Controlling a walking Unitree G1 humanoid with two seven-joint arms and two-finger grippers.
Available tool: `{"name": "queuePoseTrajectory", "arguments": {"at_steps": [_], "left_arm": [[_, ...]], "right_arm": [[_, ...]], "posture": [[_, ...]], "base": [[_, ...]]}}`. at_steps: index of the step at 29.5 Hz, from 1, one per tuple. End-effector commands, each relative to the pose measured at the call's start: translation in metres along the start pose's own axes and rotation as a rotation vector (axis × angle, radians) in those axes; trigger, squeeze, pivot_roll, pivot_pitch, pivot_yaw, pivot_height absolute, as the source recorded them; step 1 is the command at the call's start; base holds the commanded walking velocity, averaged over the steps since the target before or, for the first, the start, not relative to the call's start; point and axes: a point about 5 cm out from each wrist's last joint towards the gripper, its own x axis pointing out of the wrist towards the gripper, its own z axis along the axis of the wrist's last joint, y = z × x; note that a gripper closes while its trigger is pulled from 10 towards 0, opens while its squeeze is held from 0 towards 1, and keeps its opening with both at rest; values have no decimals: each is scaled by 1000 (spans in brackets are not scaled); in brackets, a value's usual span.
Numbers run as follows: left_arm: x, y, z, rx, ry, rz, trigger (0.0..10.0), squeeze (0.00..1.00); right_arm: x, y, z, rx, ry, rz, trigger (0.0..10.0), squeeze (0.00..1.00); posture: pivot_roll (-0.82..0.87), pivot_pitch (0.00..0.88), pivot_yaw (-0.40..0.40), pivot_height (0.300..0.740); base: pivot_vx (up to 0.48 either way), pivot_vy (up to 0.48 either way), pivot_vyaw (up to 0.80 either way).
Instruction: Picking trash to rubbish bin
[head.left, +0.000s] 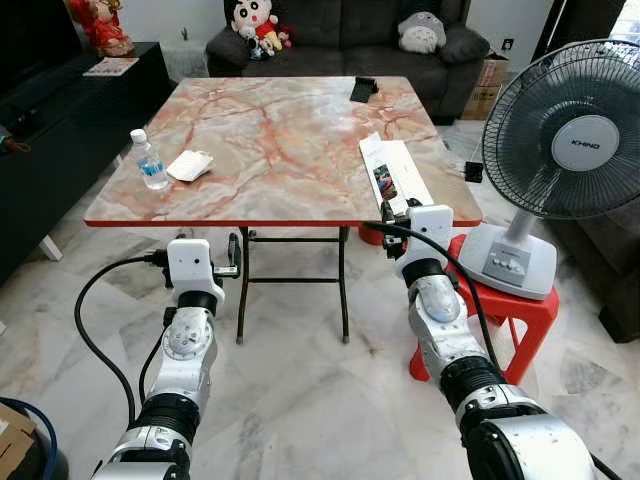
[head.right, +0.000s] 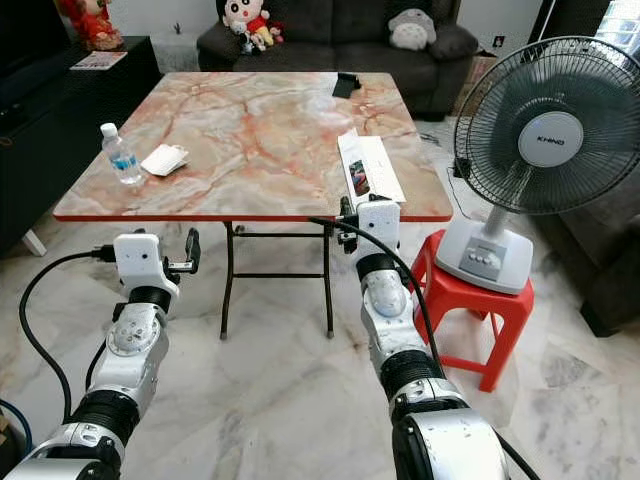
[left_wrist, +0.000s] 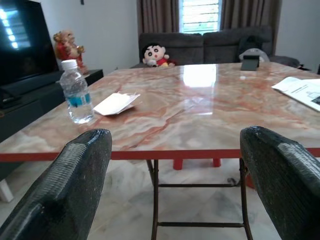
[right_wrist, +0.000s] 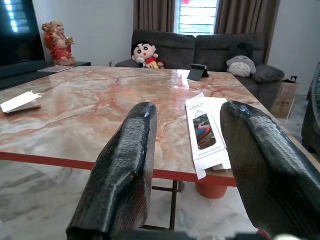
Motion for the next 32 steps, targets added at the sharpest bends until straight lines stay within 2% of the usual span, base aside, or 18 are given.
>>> {"name": "queuePoseTrajectory", "arguments": {"at_steps": [1,8,11,32], "left_arm": [[6,1,8,23,-26,-14,10000,0],[5,4,8,28,-22,-10,10000,0],[4,4,8,31,-23,-14,10000,0],[2,0,10,30,-27,-38,10000,0]], "right_arm": [[5,1,9,12,-31,1,10000,0],[5,1,10,22,-29,4,10000,0],[5,2,10,39,-38,3,10000,0],[3,6,11,25,-58,23,10000,0]], "posture": [[51,0,-1,740],[56,0,3,740],[54,0,12,740],[51,0,23,740]], "base": [[304,0,0],[320,0,0],[326,0,-690],[325,0,0]]}}
